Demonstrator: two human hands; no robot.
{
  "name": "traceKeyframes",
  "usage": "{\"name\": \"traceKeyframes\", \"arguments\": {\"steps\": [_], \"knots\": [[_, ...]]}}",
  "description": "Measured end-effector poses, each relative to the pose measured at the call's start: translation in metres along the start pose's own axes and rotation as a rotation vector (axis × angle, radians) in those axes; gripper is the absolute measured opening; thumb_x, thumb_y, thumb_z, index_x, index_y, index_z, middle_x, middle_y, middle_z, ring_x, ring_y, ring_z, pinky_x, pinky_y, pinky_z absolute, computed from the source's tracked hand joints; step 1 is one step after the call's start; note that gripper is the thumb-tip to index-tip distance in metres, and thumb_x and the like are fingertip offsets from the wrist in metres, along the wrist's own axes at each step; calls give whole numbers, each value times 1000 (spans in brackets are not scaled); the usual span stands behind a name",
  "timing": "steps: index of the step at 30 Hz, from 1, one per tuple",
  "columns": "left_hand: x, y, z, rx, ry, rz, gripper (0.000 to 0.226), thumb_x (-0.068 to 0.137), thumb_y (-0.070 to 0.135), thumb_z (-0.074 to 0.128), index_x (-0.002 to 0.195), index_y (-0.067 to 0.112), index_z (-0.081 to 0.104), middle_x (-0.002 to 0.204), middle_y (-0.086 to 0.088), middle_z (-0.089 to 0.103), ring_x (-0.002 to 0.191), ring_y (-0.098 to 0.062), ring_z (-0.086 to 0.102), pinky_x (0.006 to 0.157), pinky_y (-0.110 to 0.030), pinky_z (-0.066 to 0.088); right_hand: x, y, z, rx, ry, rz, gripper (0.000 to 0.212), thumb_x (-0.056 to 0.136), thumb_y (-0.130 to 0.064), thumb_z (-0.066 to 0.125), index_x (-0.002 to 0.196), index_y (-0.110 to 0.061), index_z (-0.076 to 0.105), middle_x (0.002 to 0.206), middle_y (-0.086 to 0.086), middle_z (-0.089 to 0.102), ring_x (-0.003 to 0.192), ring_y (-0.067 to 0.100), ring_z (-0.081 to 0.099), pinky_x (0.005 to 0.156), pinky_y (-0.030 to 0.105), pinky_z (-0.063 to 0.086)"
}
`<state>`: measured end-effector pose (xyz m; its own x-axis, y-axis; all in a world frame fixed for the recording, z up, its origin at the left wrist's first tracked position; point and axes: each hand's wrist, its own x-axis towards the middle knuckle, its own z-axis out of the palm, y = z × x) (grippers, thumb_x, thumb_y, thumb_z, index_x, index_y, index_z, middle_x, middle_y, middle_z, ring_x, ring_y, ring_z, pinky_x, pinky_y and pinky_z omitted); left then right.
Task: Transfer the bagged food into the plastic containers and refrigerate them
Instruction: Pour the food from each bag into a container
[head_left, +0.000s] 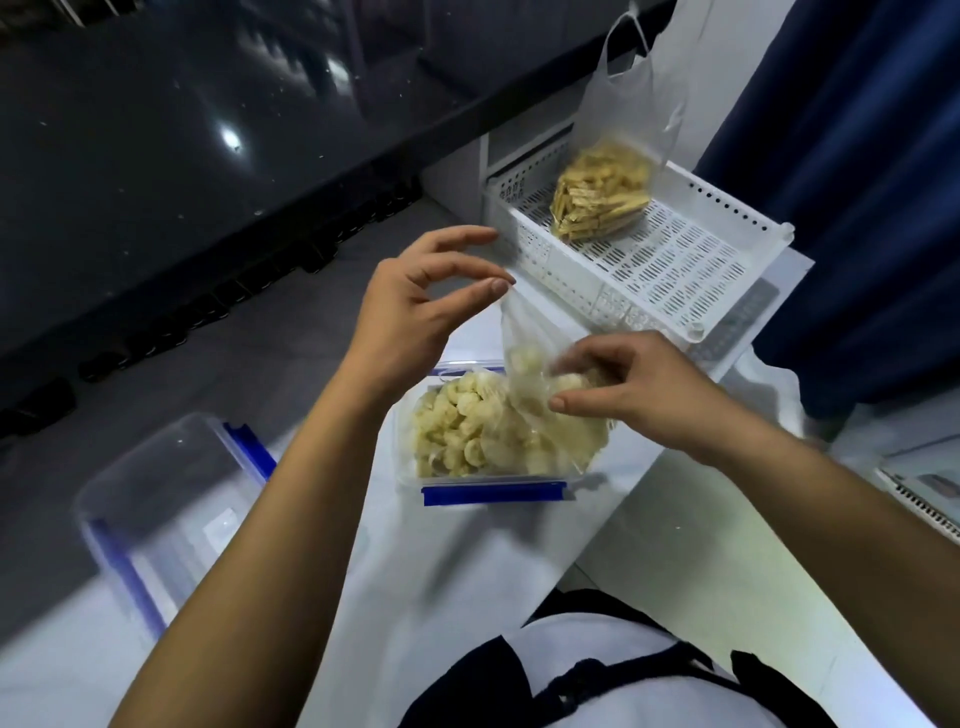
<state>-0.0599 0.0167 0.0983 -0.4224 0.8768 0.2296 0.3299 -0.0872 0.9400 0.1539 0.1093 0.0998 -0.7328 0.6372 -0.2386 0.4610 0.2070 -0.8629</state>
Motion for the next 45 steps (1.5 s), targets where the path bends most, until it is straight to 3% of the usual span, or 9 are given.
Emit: {"name": "traceKeyframes", "arguments": {"steps": [7, 17, 22, 29, 33, 36, 38, 41, 45], "knots": [[-9, 0, -15, -40, 68, 0, 8, 86, 15, 76, 93, 19, 78, 122, 1, 68, 119, -11, 62, 107, -46, 47, -18, 18, 2, 137, 55, 66, 32, 68, -18, 88, 97, -21, 75, 84, 7, 70, 76, 15, 66, 81, 33, 54], [-11, 8, -35, -165, 203, 25, 17, 89, 5, 71, 105, 7, 73, 117, -16, 67, 109, -10, 65, 89, -20, 49, -25, -3, -19, 258, 278, -79, 34, 67, -8, 83, 98, -20, 73, 95, -2, 77, 83, 10, 70, 79, 22, 58], [-14, 5, -41, -283, 260, 29, 10, 90, 6, 70, 94, 12, 76, 110, -7, 72, 108, -15, 66, 92, -25, 50, -28, -9, -20, 356, 378, -235, 29, 65, -25, 84, 93, -22, 77, 95, 10, 75, 86, 26, 67, 87, 38, 58], [-19, -5, -34, -495, 275, -110, 15, 90, 8, 69, 90, 19, 80, 102, 1, 76, 101, -15, 68, 92, -33, 52, -20, -11, -12, 236, 402, -237, 14, 77, 0, 78, 83, -13, 76, 93, 8, 73, 88, 13, 67, 79, 20, 52], [-20, -1, -43, -496, 288, -108, 11, 89, 13, 71, 92, 19, 79, 102, 1, 76, 103, -18, 67, 99, -39, 51, -19, -24, -18, 296, 479, -286, 13, 78, -1, 78, 87, -11, 76, 94, 9, 74, 93, 18, 69, 90, 33, 55], [-19, 4, -48, -503, 297, -89, 10, 88, 16, 71, 93, 19, 79, 102, 2, 76, 103, -17, 67, 100, -39, 50, -25, -35, -18, 258, 549, -416, 18, 81, -1, 76, 92, -15, 75, 94, 11, 68, 88, 10, 67, 83, 25, 55], [-19, 5, -50, -520, 276, -72, 10, 90, 14, 70, 94, 18, 78, 106, 1, 75, 105, -18, 66, 100, -39, 50, -26, -39, -18, 220, 582, -481, 21, 83, -1, 75, 96, -17, 73, 100, 13, 64, 91, 9, 64, 83, 22, 53], [-20, 0, -50, -458, 114, -91, 22, 89, 17, 70, 110, 15, 72, 115, -1, 71, 111, -20, 63, 103, -41, 49, -19, -31, -13, 314, 532, -408, 17, 80, -9, 78, 95, -15, 74, 97, 11, 68, 90, 20, 64, 89, 38, 56], [-33, -18, -41, -398, -185, -209, 70, 73, 21, 78, 138, 13, 54, 139, -8, 60, 131, -25, 55, 112, -44, 43, -25, 0, -1, 528, 429, -233, 58, 66, -30, 86, 120, -20, 68, 113, 5, 71, 104, 22, 69, 91, 35, 56]]}}
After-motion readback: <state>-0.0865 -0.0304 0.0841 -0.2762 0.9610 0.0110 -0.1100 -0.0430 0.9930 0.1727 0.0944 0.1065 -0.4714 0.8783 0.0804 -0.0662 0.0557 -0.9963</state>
